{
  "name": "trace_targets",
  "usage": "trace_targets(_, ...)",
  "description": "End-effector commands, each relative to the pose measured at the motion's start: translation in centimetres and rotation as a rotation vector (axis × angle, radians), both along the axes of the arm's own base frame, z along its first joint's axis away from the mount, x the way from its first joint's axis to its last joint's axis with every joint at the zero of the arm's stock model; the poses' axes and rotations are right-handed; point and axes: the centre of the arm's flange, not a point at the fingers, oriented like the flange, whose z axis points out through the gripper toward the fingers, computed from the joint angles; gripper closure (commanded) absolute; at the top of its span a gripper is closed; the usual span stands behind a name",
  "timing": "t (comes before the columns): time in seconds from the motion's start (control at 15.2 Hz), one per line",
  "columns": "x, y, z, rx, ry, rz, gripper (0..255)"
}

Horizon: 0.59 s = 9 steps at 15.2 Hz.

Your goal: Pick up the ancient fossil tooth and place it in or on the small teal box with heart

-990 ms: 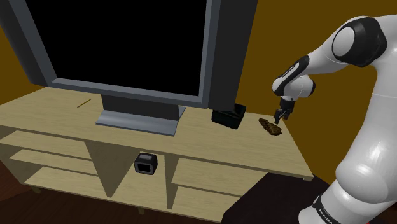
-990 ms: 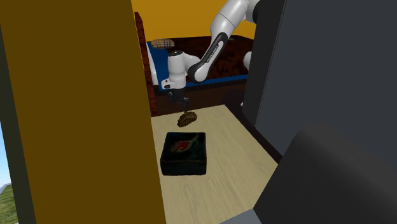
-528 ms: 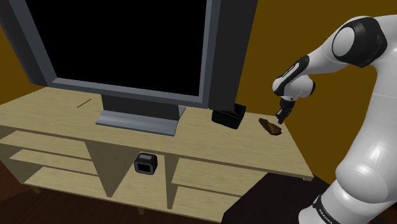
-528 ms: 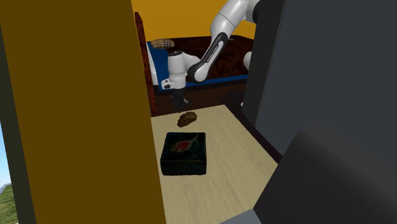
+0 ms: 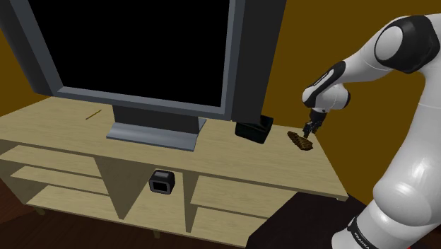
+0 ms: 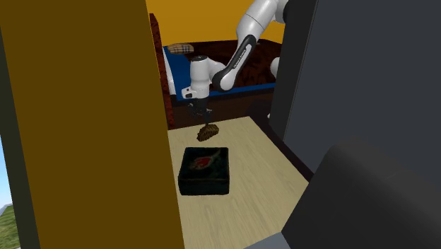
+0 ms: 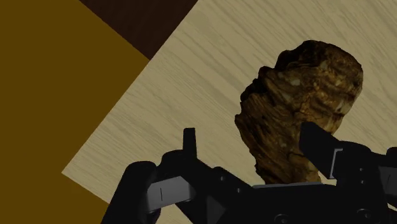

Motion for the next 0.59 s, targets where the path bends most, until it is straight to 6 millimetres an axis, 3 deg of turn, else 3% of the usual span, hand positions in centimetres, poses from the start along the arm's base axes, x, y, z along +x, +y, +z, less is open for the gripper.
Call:
trace_targets(0.0, 0.1, 2.4, 0.1, -0.028, -0.073, 0.092, 0)
trace_targets(0.13, -0.1, 5.0, 0.3, -0.056, -0.154, 0.192, 0)
trace_targets(0.53, 0.3, 4.8, -2.2, -0.056, -0.155, 0.194, 0)
